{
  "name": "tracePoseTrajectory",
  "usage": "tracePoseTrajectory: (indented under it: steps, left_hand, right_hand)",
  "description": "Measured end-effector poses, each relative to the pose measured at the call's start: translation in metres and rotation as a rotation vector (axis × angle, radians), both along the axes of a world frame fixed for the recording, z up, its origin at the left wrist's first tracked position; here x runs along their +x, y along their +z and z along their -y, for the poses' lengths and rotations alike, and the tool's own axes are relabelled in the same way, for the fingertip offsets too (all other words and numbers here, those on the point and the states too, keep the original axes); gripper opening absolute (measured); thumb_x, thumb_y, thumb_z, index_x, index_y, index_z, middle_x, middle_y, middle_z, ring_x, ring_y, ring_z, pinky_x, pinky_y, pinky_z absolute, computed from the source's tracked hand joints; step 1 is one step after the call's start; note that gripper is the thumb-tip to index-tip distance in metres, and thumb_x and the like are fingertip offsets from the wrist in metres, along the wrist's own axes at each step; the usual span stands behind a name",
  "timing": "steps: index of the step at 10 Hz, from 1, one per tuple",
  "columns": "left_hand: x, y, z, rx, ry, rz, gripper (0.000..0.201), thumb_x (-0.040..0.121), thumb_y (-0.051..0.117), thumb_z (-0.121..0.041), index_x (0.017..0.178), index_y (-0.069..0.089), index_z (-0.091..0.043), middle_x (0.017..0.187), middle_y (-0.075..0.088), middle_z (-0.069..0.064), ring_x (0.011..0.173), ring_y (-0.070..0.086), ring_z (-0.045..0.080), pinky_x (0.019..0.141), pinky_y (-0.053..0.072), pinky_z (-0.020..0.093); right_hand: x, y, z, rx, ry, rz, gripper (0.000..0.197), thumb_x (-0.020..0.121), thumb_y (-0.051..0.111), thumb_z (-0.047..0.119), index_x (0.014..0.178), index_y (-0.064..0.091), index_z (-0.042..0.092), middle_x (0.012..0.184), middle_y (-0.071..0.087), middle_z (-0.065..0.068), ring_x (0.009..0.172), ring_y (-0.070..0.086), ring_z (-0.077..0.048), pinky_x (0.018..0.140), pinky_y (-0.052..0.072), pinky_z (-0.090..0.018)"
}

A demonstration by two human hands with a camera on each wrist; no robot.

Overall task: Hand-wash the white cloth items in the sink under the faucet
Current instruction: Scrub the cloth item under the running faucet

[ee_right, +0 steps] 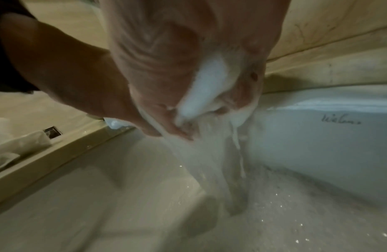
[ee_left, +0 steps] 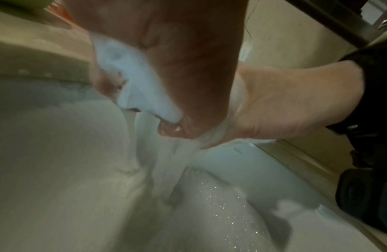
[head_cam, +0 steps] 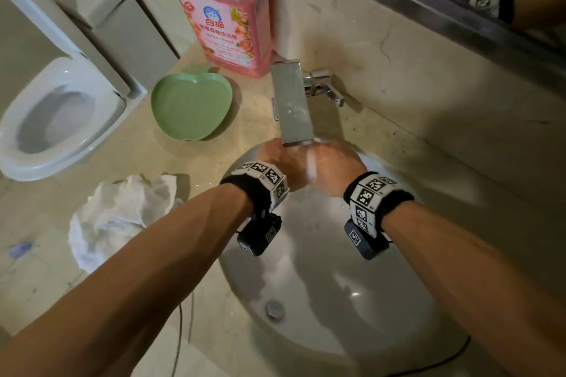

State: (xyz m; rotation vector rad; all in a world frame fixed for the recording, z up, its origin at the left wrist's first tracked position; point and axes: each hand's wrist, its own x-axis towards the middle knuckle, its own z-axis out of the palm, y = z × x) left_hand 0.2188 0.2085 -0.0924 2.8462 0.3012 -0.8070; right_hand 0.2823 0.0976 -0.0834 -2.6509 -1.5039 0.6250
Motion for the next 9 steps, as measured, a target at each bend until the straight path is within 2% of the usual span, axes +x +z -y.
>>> tracePoseTrajectory:
  steps: [1, 2, 3, 4, 5, 6, 7, 8, 9]
  left_hand:
    - [-0.002, 0.001, -0.002, -0.025, -0.038, 0.127, 0.036, 0.093, 0.044, -0.037, 0.122, 0.056, -0.022, 0.104, 0.064, 0.001, 0.097, 0.065, 0.025, 0.068, 0.041, 0.024]
    - [-0.004, 0.012, -0.007, -0.187, 0.007, 0.201, 0.041, 0.086, 0.038, -0.048, 0.123, 0.050, -0.035, 0.114, 0.064, -0.003, 0.097, 0.062, 0.021, 0.082, 0.051, 0.030]
    - [-0.009, 0.018, -0.020, -0.286, 0.121, 0.139, 0.036, 0.082, 0.047, -0.051, 0.110, 0.061, -0.034, 0.108, 0.067, -0.001, 0.092, 0.064, 0.022, 0.083, 0.054, 0.035]
    - [-0.024, 0.010, -0.033, -0.407, 0.299, 0.205, 0.055, 0.079, 0.070, -0.038, 0.130, 0.056, -0.022, 0.119, 0.066, 0.005, 0.102, 0.064, 0.024, 0.080, 0.047, 0.027]
    - [-0.040, 0.011, -0.035, -0.644, 0.501, 0.129, 0.069, 0.079, 0.075, -0.039, 0.138, 0.046, -0.017, 0.128, 0.061, 0.003, 0.115, 0.060, 0.022, 0.098, 0.048, 0.034]
    - [-0.045, 0.017, -0.033, -0.790, 0.567, 0.136, 0.065, 0.087, 0.069, -0.037, 0.144, 0.043, -0.021, 0.139, 0.056, 0.001, 0.128, 0.052, 0.021, 0.110, 0.040, 0.040]
    - [-0.052, 0.022, -0.036, -0.744, 0.504, 0.213, 0.063, 0.090, 0.067, -0.030, 0.147, 0.041, -0.021, 0.144, 0.052, 0.002, 0.131, 0.049, 0.021, 0.112, 0.037, 0.040]
    - [-0.061, 0.022, -0.037, -0.648, 0.605, 0.336, 0.048, 0.088, 0.068, -0.023, 0.134, 0.055, -0.017, 0.127, 0.064, 0.004, 0.113, 0.060, 0.023, 0.099, 0.047, 0.035]
    - [-0.064, 0.018, -0.040, -0.643, 0.704, 0.367, 0.027, 0.082, 0.071, -0.020, 0.107, 0.064, -0.012, 0.101, 0.070, 0.007, 0.093, 0.065, 0.026, 0.082, 0.053, 0.036]
  right_hand:
    - [0.001, -0.010, 0.000, 0.030, -0.028, -0.029, 0.026, 0.079, 0.065, 0.015, 0.105, 0.063, 0.021, 0.083, 0.061, 0.004, 0.073, 0.058, -0.018, 0.068, 0.042, -0.027]
    - [0.004, -0.013, -0.001, 0.099, -0.077, -0.103, 0.030, 0.077, 0.068, 0.013, 0.107, 0.065, 0.018, 0.088, 0.067, 0.002, 0.079, 0.063, -0.021, 0.073, 0.052, -0.030]
    - [0.009, -0.011, 0.004, 0.212, -0.226, -0.355, 0.047, 0.075, 0.075, 0.016, 0.118, 0.055, 0.015, 0.097, 0.065, -0.002, 0.089, 0.066, -0.024, 0.072, 0.052, -0.029]
    - [0.009, -0.004, 0.005, 0.270, -0.315, -0.511, 0.069, 0.073, 0.081, 0.017, 0.131, 0.045, 0.017, 0.114, 0.061, -0.002, 0.098, 0.062, -0.019, 0.082, 0.052, -0.030]
    - [0.005, 0.002, 0.000, 0.267, -0.236, -0.412, 0.051, 0.076, 0.076, 0.011, 0.126, 0.062, 0.012, 0.120, 0.062, -0.012, 0.109, 0.061, -0.026, 0.095, 0.050, -0.039]
    - [-0.003, 0.005, -0.005, 0.303, -0.173, -0.351, 0.044, 0.082, 0.074, 0.009, 0.125, 0.065, 0.006, 0.123, 0.064, -0.014, 0.115, 0.060, -0.027, 0.099, 0.049, -0.039]
    - [-0.011, 0.004, -0.006, 0.310, -0.177, -0.311, 0.049, 0.081, 0.077, 0.009, 0.127, 0.061, 0.003, 0.122, 0.065, -0.014, 0.112, 0.061, -0.027, 0.098, 0.049, -0.035]
    - [-0.016, 0.004, -0.004, 0.316, -0.246, -0.334, 0.054, 0.077, 0.077, 0.010, 0.127, 0.058, 0.002, 0.107, 0.068, -0.010, 0.098, 0.065, -0.025, 0.085, 0.052, -0.032]
    - [-0.024, 0.005, -0.002, 0.374, -0.258, -0.335, 0.050, 0.074, 0.075, 0.010, 0.123, 0.064, 0.010, 0.109, 0.069, -0.009, 0.100, 0.065, -0.024, 0.083, 0.047, -0.023]
